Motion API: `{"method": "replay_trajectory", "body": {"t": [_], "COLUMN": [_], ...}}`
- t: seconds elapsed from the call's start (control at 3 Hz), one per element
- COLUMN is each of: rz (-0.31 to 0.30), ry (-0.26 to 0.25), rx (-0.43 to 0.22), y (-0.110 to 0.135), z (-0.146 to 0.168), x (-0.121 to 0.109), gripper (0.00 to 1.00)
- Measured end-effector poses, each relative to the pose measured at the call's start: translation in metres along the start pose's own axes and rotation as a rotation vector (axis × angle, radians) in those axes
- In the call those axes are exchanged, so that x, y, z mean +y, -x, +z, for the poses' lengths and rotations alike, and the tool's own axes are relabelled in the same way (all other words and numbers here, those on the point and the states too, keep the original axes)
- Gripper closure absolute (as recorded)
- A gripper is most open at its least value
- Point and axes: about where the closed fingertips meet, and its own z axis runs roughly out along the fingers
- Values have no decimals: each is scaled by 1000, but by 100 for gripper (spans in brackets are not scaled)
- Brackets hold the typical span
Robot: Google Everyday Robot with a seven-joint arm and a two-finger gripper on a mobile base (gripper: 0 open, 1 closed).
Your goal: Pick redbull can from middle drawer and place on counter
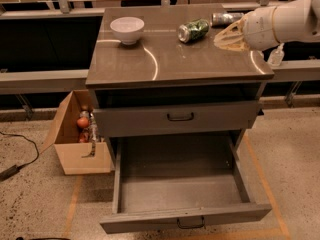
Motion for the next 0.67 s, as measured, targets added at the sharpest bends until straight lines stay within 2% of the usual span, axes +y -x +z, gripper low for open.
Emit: {"method": "replay_trajectory", "body": {"t": [0.33,0.67], "rz": [-6,-5], "ry": [-22,-22], "rx": [2,-2], "y": [3,4], "z": [22,25], "x": [-2,-1], "gripper": [61,38]}}
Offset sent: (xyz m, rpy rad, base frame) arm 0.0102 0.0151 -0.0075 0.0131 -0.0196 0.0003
